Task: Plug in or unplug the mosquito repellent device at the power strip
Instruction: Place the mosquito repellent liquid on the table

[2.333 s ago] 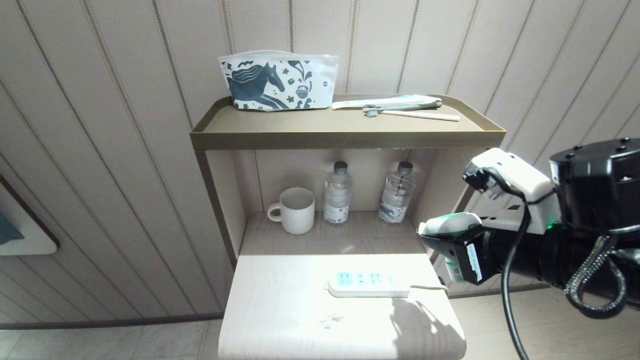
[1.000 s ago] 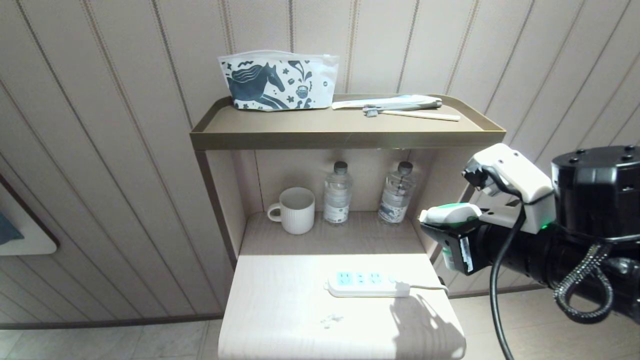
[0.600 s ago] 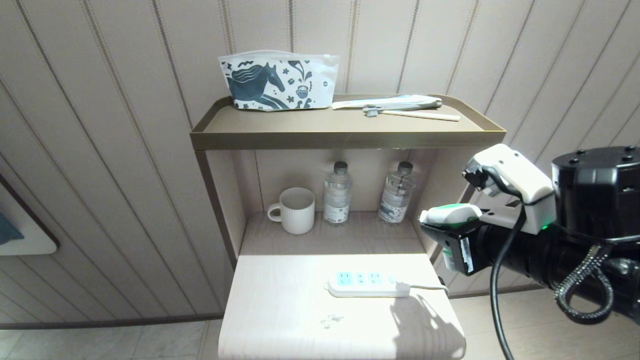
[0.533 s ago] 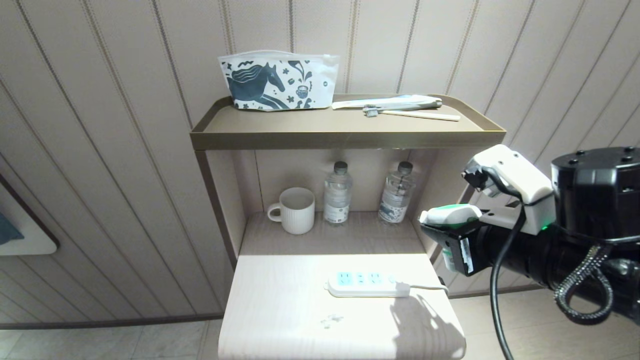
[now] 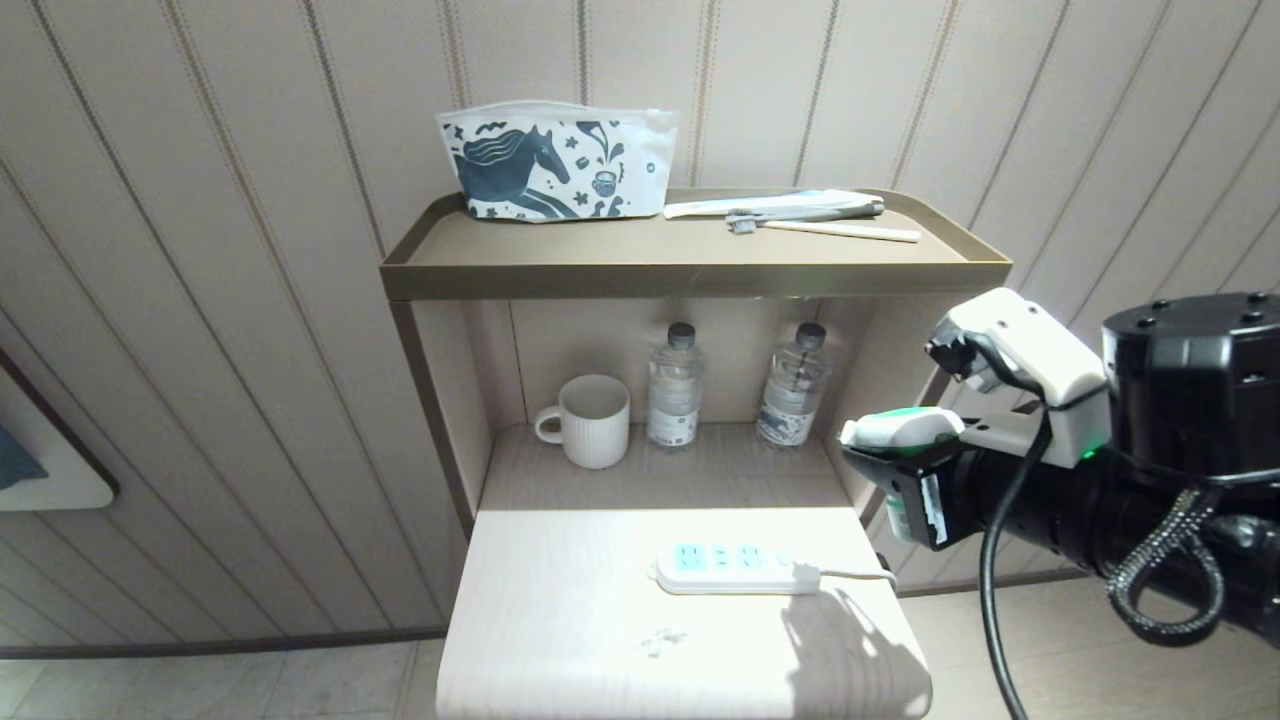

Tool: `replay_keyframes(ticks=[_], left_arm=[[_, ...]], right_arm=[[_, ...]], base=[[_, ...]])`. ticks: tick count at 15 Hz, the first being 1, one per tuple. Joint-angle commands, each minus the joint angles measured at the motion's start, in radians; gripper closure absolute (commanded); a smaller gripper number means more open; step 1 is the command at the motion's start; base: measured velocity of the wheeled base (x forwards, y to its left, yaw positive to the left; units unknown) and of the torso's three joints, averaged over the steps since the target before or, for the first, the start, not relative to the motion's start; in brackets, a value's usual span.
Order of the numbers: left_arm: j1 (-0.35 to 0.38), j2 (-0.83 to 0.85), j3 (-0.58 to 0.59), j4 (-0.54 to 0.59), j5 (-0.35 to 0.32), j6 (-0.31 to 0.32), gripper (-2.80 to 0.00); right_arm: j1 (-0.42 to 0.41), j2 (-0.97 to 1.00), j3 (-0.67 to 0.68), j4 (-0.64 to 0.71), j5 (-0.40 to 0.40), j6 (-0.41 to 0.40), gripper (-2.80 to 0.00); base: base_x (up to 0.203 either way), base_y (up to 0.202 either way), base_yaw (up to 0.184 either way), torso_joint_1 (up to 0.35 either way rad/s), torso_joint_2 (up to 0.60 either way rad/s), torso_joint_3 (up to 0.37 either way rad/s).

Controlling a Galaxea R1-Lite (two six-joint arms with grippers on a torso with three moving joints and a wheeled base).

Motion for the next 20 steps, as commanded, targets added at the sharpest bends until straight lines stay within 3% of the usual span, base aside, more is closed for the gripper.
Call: replay_keyframes(ticks=[1,4,20], left_arm=[[0.000,0.002,0.000,0.001,-0.001,0.000,0.00],[0.000,0.002,0.000,0.001,-0.001,0.000,0.00],[0.000,0.002,0.000,0.001,-0.001,0.000,0.00]], right_arm=[[0.000,0.005,0.000,-0.002,-0.002,-0.001,0.00],[0.000,0.002,-0.006,-0.002,-0.004,-0.002,0.00],[0.008,-0.060,-0.002,-0.002,-0.048,-0.005,0.00]], base=[[0.000,0.000,0.000,0.000,0.00,0.000],[0.000,0.000,0.000,-0.086,0.19,0.103],[0.000,0.000,0.000,-0.219,0.51,0.285]])
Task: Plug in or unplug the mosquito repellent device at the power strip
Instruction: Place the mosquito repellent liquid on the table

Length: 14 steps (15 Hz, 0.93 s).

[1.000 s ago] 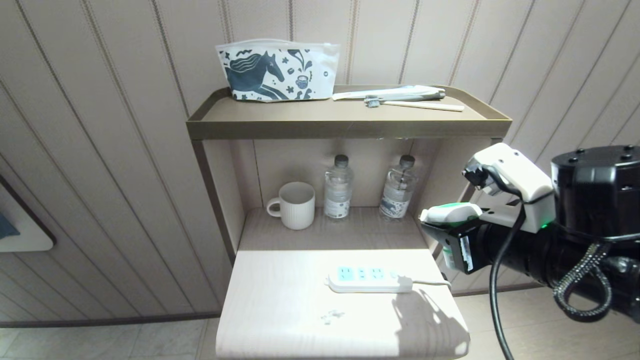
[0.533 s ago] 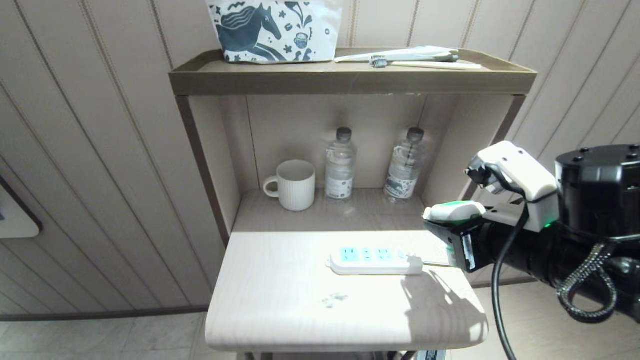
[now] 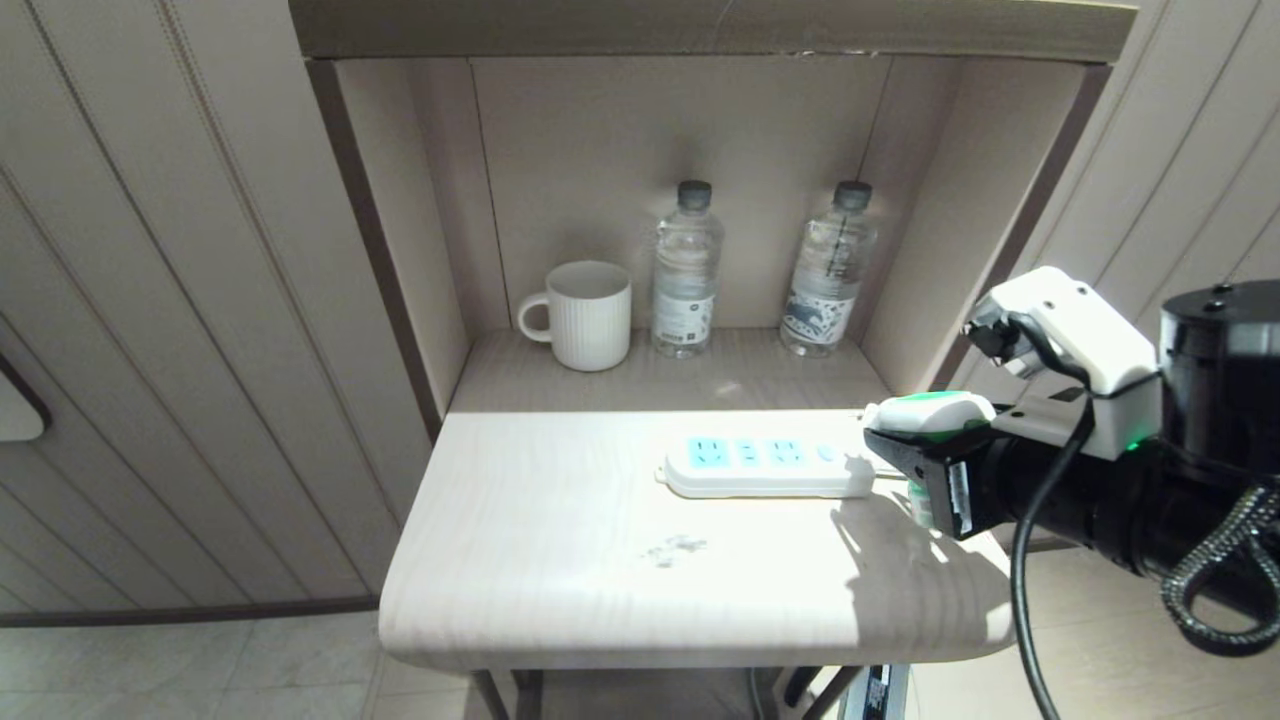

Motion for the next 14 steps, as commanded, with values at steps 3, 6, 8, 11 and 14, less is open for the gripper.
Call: replay_keyframes(ticks=[3,6,8,11,14], left_arm=[[0.000,0.002,0.000,0.000,-0.001,0.000,0.00],[0.000,0.002,0.000,0.000,-0.001,0.000,0.00],[0.000,0.002,0.000,0.000,-0.001,0.000,0.00],[0.000,0.002,0.000,0.000,0.001,0.000,0.00],[0.000,0.002,0.000,0.000,-0.001,0.000,0.00]], right_arm=[[0.027,-0.027,0.002,-0.014,0.004,0.012,0.00],[0.101,-0.016,0.042,-0.167,-0.081,0.000,0.00],[0.181,0.024,0.100,-0.450,-0.210,-0.055,0.00],[0.222,0.135,0.164,-0.739,-0.307,-0.179,0.00],[0.226,0.277,0.181,-0.944,-0.358,-0.226,0.00]], base=[[0.000,0.000,0.000,-0.068,0.18,0.107],[0.000,0.000,0.000,-0.011,0.03,0.019],[0.000,0.000,0.000,0.000,0.00,0.000],[0.000,0.000,0.000,0.000,0.00,0.000],[0.000,0.000,0.000,0.000,0.00,0.000]])
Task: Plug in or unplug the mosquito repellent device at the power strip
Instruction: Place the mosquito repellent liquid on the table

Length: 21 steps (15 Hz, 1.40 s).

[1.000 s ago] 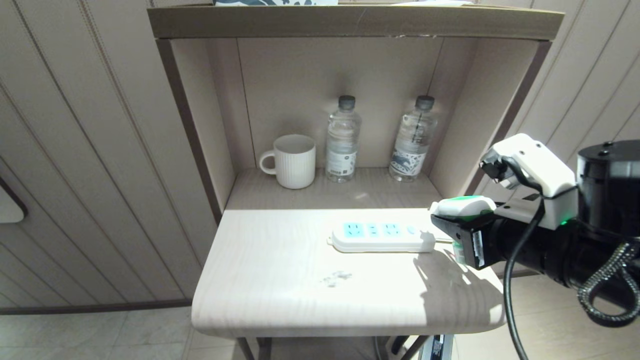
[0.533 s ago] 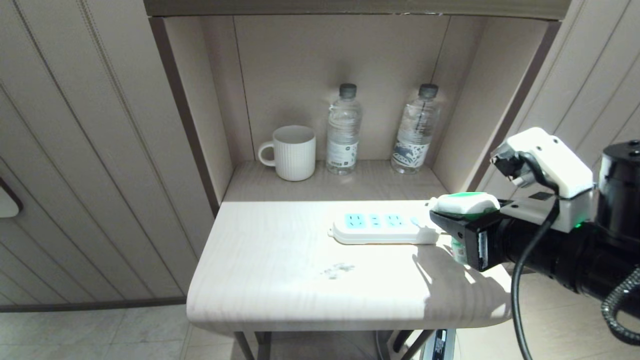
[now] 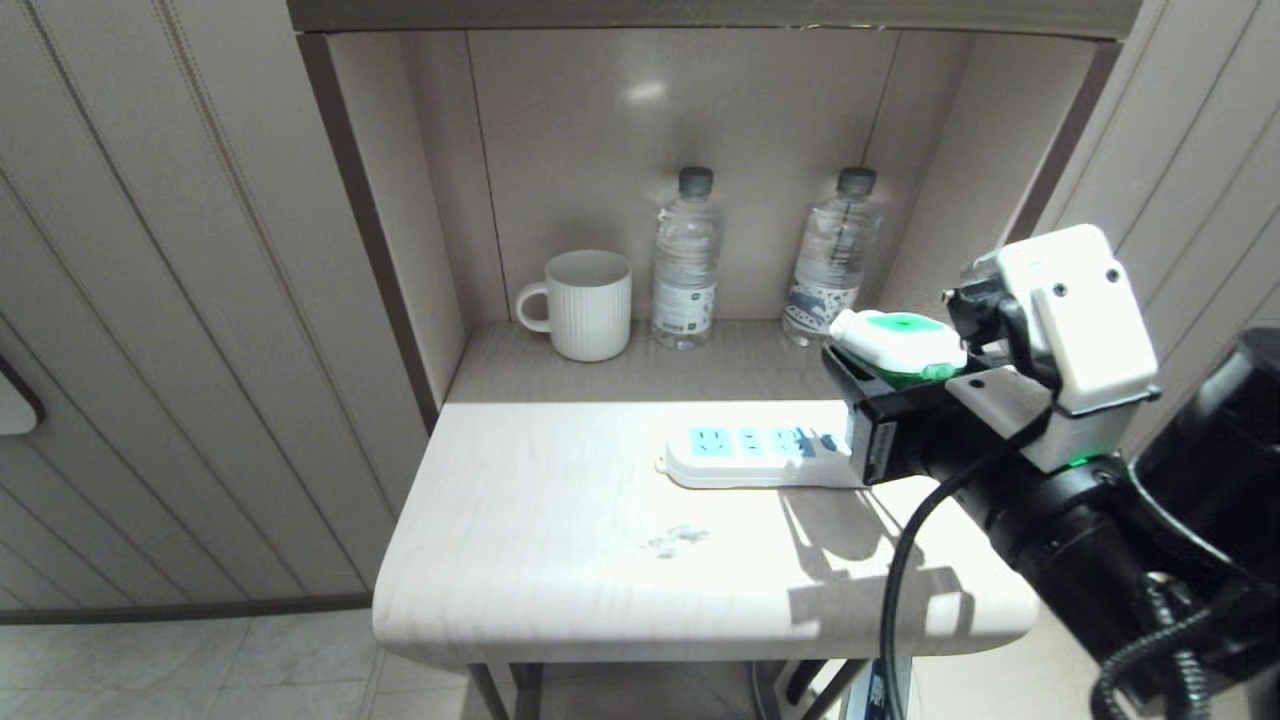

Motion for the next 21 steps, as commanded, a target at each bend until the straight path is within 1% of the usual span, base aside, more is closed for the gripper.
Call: replay_keyframes(ticks=[1,6,7,10,11,14,21], left_arm=[[0.000,0.002,0.000,0.000,0.000,0.000,0.00],[0.000,0.002,0.000,0.000,0.001,0.000,0.00],[0.000,0.002,0.000,0.000,0.000,-0.001,0.00],[0.000,0.002,0.000,0.000,0.000,-0.001,0.00],[0.000,0.002,0.000,0.000,0.000,-0.001,0.00],[0.000,0.002,0.000,0.000,0.000,0.000,0.00],[0.000,0.002,0.000,0.000,0.001,-0.001,0.00]], right_arm=[[0.005,0.154,0.014,-0.150,-0.019,-0.019,0.00],[-0.008,0.240,-0.024,-0.238,-0.025,-0.027,0.00],[-0.007,0.282,-0.029,-0.270,-0.027,-0.027,0.00],[0.019,0.402,-0.032,-0.393,-0.058,-0.035,0.00],[0.030,0.429,-0.033,-0.409,-0.067,-0.043,0.00],[0.071,0.447,-0.044,-0.413,-0.087,-0.048,0.00],[0.061,0.461,-0.060,-0.414,-0.089,-0.048,0.00]], base=[[0.000,0.000,0.000,0.000,0.00,0.000],[0.000,0.000,0.000,0.000,0.00,0.000],[0.000,0.000,0.000,0.000,0.00,0.000],[0.000,0.000,0.000,0.000,0.00,0.000],[0.000,0.000,0.000,0.000,0.00,0.000],[0.000,0.000,0.000,0.000,0.00,0.000],[0.000,0.000,0.000,0.000,0.00,0.000]])
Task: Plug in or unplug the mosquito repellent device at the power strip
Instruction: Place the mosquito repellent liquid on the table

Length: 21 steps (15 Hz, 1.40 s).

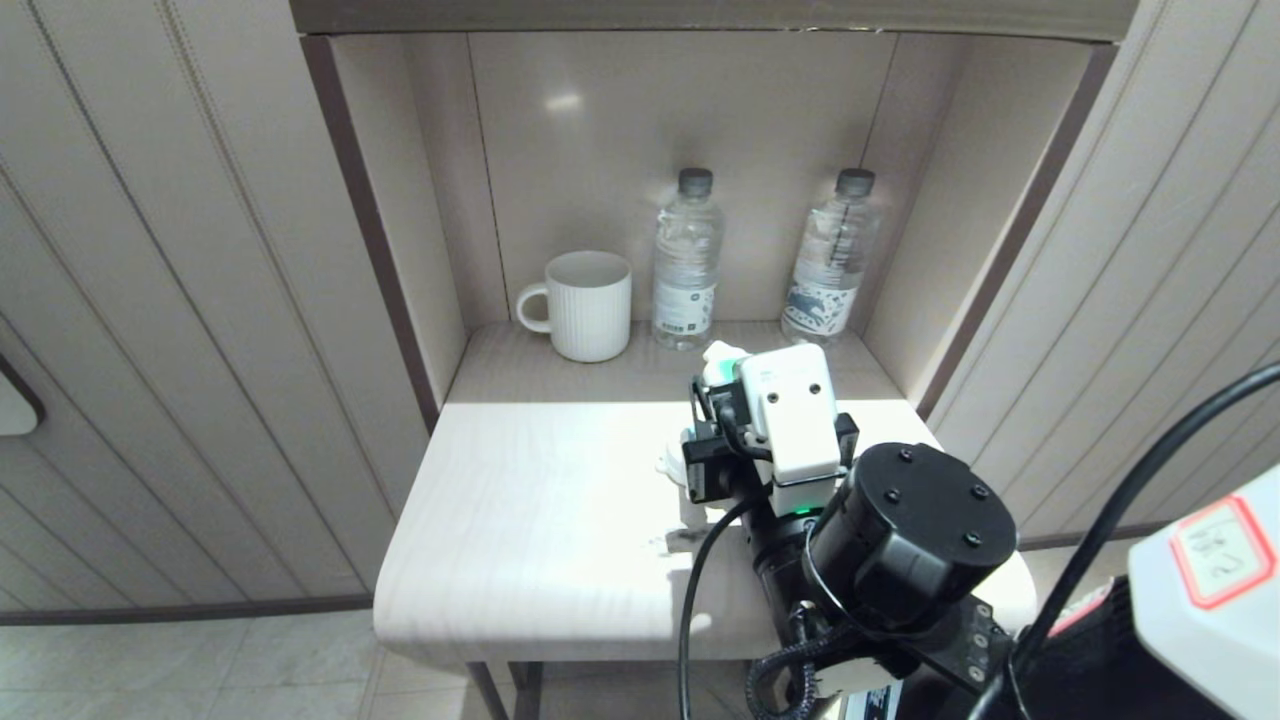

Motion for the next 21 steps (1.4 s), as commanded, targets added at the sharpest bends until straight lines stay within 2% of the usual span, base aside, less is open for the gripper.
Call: replay_keyframes(ticks=[1,2,14,21], left_arm=[[0.000,0.002,0.000,0.000,-0.001,-0.001,0.00],[0.000,0.002,0.000,0.000,-0.001,0.000,0.00],[0.000,0.002,0.000,0.000,-0.001,0.000,0.00],[0.000,0.002,0.000,0.000,-0.001,-0.001,0.00]], right_arm=[[-0.009,0.007,-0.001,-0.004,-0.005,-0.003,0.00],[-0.009,0.006,-0.001,-0.004,-0.004,-0.004,-2.80],[-0.022,-0.076,-0.010,0.003,-0.004,-0.023,-2.80],[0.020,-0.191,-0.018,0.019,-0.004,-0.039,-2.80]], base=[[0.000,0.000,0.000,0.000,0.00,0.000],[0.000,0.000,0.000,0.000,0.00,0.000],[0.000,0.000,0.000,0.000,0.00,0.000],[0.000,0.000,0.000,0.000,0.00,0.000]])
